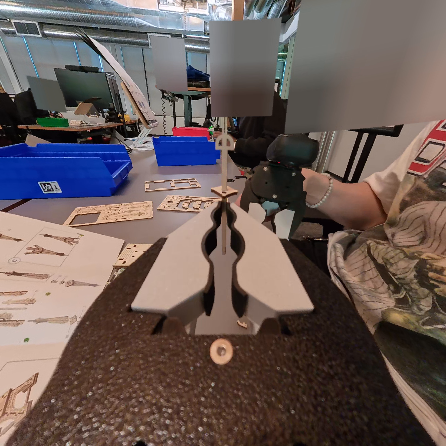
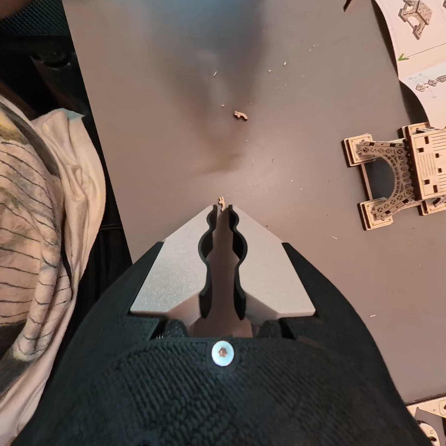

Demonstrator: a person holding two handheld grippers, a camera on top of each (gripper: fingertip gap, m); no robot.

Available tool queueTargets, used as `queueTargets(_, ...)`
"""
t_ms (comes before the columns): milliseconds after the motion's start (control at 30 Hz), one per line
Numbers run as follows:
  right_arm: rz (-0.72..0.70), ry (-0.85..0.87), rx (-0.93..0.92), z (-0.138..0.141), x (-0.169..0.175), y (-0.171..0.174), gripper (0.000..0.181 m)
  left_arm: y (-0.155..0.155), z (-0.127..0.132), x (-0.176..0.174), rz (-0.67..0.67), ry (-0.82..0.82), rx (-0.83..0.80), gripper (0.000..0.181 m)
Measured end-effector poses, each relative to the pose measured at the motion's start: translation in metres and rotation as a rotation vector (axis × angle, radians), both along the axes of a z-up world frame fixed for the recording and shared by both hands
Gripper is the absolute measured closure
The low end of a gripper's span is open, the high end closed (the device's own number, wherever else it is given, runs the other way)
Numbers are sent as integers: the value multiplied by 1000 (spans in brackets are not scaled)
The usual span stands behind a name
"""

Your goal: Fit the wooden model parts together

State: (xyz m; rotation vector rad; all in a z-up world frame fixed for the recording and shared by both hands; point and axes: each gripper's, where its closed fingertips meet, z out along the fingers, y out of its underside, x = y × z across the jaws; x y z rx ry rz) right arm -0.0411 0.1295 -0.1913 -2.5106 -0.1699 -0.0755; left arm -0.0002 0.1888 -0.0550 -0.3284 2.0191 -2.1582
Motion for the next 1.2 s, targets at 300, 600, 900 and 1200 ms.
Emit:
queueTargets(300,0,-3,-2,-1,-1,3,181,-2,0,0,-4,3,-1,181)
queueTargets(600,-69,416,-152,12,-16,-22,181,0,-2,0,-2,19,10,181)
queueTargets(900,-107,666,-524,-2,15,-38,181,0,-5,0,-6,27,10,181)
queueTargets(1200,-57,565,-467,4,32,-29,151,7,0,2,3,25,-37,181)
